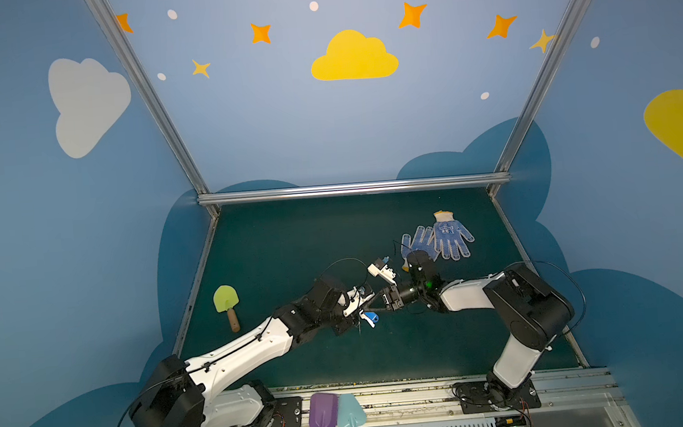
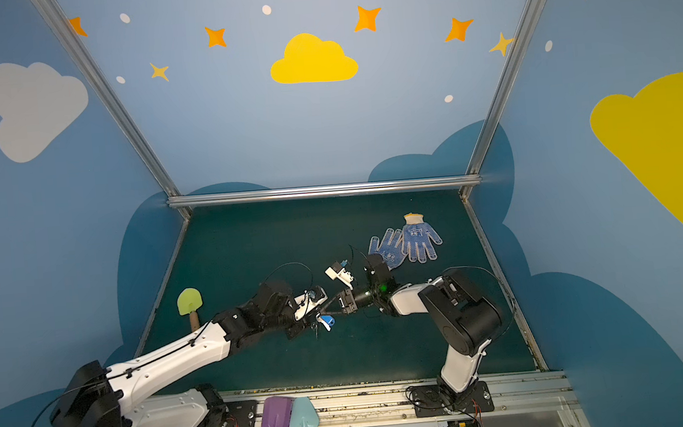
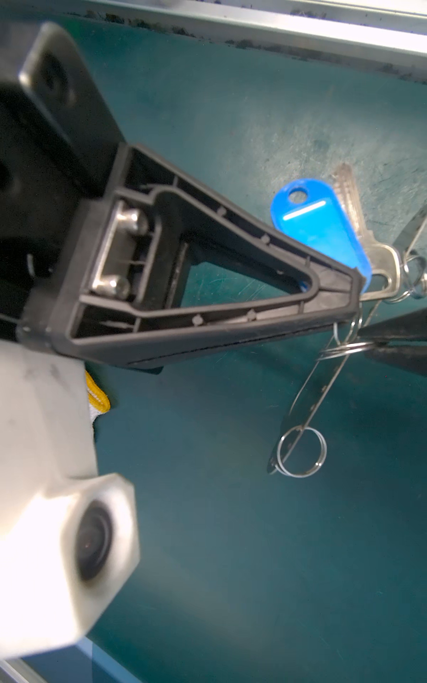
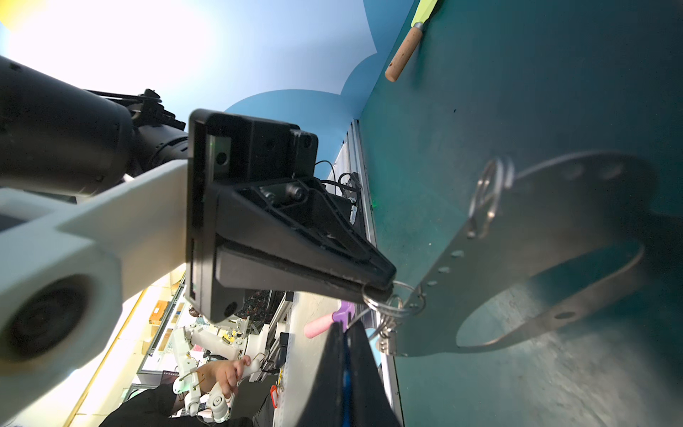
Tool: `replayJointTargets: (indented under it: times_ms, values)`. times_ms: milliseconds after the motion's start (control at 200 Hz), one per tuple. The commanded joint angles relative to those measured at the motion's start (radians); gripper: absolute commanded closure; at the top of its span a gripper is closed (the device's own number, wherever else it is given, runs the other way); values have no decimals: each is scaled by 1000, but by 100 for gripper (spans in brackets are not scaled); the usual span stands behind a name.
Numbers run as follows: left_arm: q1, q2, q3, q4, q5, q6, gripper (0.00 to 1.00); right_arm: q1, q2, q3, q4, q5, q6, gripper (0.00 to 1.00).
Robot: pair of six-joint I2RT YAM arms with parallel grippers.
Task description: Put the keys on the keyring
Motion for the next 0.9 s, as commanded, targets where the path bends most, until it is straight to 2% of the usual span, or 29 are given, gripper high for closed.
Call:
replayJointTargets:
  times_ms: [0,401,681,891]
  values:
    - [-7,-17,-6,9,8,15,96,2,14,9,31,8,4,100]
    - [-13,-18,-1,-11,26,22,96,-13,2,14,72,42,40,100]
    - [-17,-7,3,-21,32,23,96,-26,-5,-21,223,81,130,100]
    - [-19,-4,3,-22,37,27,96,-29,-6,-22,264,89,152,100]
